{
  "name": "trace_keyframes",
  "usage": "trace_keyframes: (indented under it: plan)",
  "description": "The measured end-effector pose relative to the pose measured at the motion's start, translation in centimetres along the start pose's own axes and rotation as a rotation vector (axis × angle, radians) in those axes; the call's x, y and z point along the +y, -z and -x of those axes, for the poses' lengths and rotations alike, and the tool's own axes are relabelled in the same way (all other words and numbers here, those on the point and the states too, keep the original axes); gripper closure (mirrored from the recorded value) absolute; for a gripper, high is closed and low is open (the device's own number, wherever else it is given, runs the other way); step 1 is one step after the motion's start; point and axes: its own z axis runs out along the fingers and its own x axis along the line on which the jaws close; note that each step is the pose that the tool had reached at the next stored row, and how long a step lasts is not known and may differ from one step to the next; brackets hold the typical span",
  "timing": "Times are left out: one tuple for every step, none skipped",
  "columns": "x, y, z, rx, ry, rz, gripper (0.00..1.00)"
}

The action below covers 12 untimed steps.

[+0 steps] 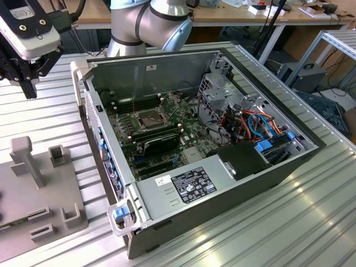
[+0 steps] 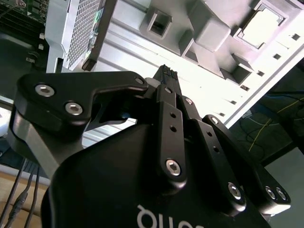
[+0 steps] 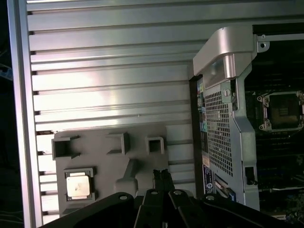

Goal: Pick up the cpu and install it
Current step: 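Reach for the cpu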

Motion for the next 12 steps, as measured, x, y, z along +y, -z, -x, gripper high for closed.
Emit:
trace_keyframes:
  plan:
    - [-0.01, 0.00, -0.15, 0.0000, 0.000, 0.0001, 0.89]
    - [-0.02, 0.01, -0.27, 0.0000, 0.000, 0.0000, 0.89]
    - [-0.03, 0.01, -0.40, 0.0000, 0.000, 0.0000, 0.89]
    - [-0.04, 0.01, -0.51, 0.0000, 0.000, 0.0000, 0.89]
    - [-0.04, 0.01, -0.59, -0.0001, 0.000, 0.0001, 0.89]
    - [-0.05, 0.01, -0.62, 0.0000, 0.000, 0.0000, 0.89]
    - [-0.05, 0.01, -0.62, 0.0000, 0.000, 0.0000, 0.89]
    - [-0.05, 0.01, -0.62, 0.0000, 0.000, 0.0001, 0.89]
    - [-0.05, 0.01, -0.64, 0.0000, 0.000, 0.0000, 0.89]
    - [-0.05, 0.02, -0.65, 0.0000, 0.000, 0.0000, 0.89]
    - [-0.05, 0.01, -0.65, 0.0000, 0.000, 0.0000, 0.89]
    - [-0.05, 0.01, -0.65, 0.0000, 0.000, 0.0000, 0.89]
